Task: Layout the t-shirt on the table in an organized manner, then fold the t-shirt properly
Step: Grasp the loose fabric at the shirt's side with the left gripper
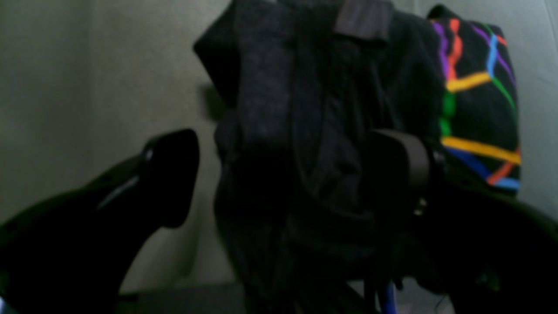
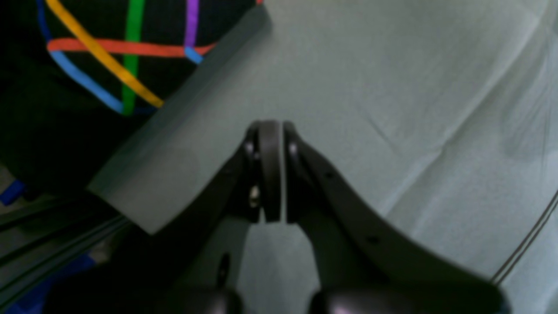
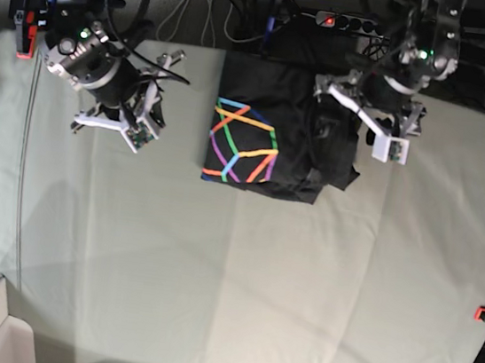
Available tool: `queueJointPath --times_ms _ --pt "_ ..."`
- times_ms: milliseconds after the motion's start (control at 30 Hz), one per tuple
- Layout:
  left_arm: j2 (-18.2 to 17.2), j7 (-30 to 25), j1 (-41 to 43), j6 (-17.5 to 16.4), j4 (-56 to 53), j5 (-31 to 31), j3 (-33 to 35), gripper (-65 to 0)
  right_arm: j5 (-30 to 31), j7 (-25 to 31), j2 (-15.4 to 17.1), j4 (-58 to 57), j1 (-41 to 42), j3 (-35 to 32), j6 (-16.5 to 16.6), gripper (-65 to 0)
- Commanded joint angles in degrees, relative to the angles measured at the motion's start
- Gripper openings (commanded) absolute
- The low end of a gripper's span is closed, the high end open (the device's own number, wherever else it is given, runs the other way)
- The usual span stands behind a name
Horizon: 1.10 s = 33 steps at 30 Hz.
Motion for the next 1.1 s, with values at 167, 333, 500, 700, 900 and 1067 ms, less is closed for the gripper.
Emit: queueJointPath --times_ms 167,333,500,700,900,1067 --pt "-0.09 -0.86 -0.48 -0.29 -1.29 -0.25 -0.12 -7.8 0.70 1.11 0.09 1.14 0.24 0.15 1.00 -65.0" --pt "0.00 -0.95 -1.98 -0.29 -1.29 -0.25 -0.12 -7.5 0.70 1.11 0.18 1.14 0.33 0.15 1.00 -65.0" --pt "0.88 -0.86 -6.64 -0.29 -4.99 -0.33 0.49 -7.4 0.70 1.11 0.00 1.14 0.33 0.06 1.00 -65.0" --pt "3.52 -0.78 -8.92 -0.29 -11.76 -0.33 0.58 -7.3 0.70 1.11 0.18 1.14 0.33 0.06 1.00 -65.0" --pt "3.52 -0.95 -9.71 -0.29 -17.03 -0.33 3.66 -7.5 0.70 1.11 0.26 1.14 0.42 0.06 1.00 -65.0" --pt "3.52 -0.86 -9.36 -0.29 -18.61 -0.33 3.66 -11.2 0.70 1.11 0.26 1.05 0.68 0.06 1.00 -65.0"
